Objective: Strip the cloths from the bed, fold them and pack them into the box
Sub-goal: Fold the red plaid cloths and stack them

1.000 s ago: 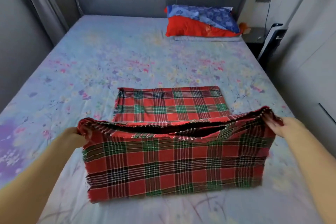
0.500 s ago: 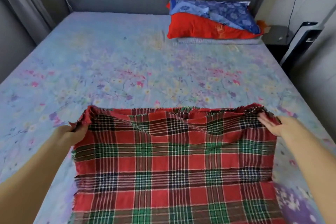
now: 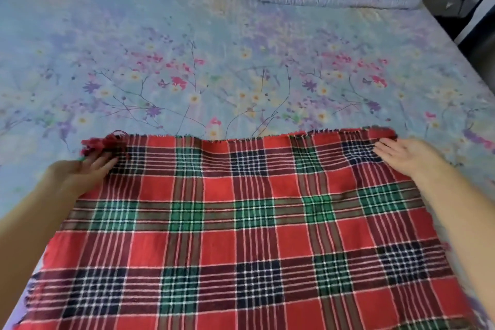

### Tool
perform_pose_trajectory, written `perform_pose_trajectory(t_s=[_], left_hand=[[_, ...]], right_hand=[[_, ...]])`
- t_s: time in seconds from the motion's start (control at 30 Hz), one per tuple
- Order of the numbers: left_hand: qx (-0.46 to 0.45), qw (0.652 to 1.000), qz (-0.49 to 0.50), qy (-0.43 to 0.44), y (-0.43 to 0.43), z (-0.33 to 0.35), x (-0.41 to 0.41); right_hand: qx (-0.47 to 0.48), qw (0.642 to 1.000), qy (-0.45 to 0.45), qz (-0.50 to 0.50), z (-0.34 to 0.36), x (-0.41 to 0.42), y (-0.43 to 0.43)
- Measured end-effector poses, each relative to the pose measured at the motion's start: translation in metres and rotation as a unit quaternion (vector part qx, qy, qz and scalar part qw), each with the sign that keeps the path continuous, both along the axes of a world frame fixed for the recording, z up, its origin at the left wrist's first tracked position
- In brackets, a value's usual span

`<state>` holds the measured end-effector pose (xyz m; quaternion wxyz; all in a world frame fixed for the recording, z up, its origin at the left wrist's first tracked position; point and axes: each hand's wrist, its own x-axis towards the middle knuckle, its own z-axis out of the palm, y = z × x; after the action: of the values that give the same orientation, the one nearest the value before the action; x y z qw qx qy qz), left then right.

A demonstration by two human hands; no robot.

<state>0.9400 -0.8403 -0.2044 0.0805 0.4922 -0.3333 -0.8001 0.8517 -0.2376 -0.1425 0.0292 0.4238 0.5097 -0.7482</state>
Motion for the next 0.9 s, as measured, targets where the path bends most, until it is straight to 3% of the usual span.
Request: perform_pose_trajectory(t_s=[0.03,0.1,0.13,0.17,0.2,0.27,0.3,0.33,0.37,0.4,0.43,0.5,0.57,0.63,0.7,0.77,0.9], left_hand=[[-0.003,1.0,0.022,0.015,0.007,-0.003,0.002],[-0.129,0.99,-0.04,0.047,0.037,0.011,0.015],[-0.237,0.967,-0.088,0.044,0.057,0.019,0.026],[-0.367,0.917,-0.152,0.048,0.083,0.024,0.039],[-0.504,0.826,-0.247,0.046,0.111,0.024,0.054],[-0.676,0.582,-0.437,0.117,0.18,0.016,0.082],[-0.715,0.445,-0.509,0.177,0.213,0.008,0.092],[-0.727,0.333,-0.561,0.214,0.235,-0.008,0.1],[-0.735,0.268,-0.589,0.203,0.247,-0.018,0.099],[-0.744,0.255,-0.596,0.161,0.249,-0.025,0.09],[-0.753,0.273,-0.587,0.114,0.247,-0.031,0.075],[-0.762,0.317,-0.565,0.022,0.233,-0.038,0.043],[-0.766,0.337,-0.543,-0.065,0.216,-0.041,0.02],[-0.756,0.375,-0.523,-0.121,0.21,-0.04,0.012],[-0.735,0.413,-0.51,-0.169,0.212,-0.039,0.017],[-0.713,0.446,-0.502,-0.203,0.216,-0.037,0.033],[-0.72,0.45,-0.494,-0.188,0.214,-0.035,0.101]], right_hand=[[0.028,0.999,0.006,0.029,-0.009,0.003,-0.005],[0.203,0.973,0.018,0.111,-0.017,0.03,-0.015],[0.346,0.922,0.036,0.168,-0.018,0.049,-0.024],[0.466,0.849,0.075,0.237,-0.021,0.071,-0.037],[0.537,0.776,0.129,0.306,-0.023,0.097,-0.058],[0.567,0.645,0.233,0.458,-0.037,0.146,-0.114],[0.578,0.555,0.272,0.533,-0.052,0.161,-0.135],[0.591,0.47,0.284,0.591,-0.067,0.169,-0.146],[0.608,0.422,0.273,0.615,-0.077,0.161,-0.147],[0.634,0.415,0.238,0.607,-0.084,0.143,-0.134],[0.668,0.436,0.189,0.573,-0.09,0.122,-0.112],[0.711,0.486,0.035,0.506,-0.096,0.083,-0.056],[0.694,0.547,-0.095,0.459,-0.096,0.073,-0.003],[0.675,0.582,-0.142,0.43,-0.095,0.103,0.031],[0.689,0.589,-0.142,0.397,-0.094,0.159,0.048],[0.693,0.619,-0.143,0.34,-0.089,0.226,0.058],[0.685,0.649,-0.218,0.248,-0.08,0.332,0.066]])
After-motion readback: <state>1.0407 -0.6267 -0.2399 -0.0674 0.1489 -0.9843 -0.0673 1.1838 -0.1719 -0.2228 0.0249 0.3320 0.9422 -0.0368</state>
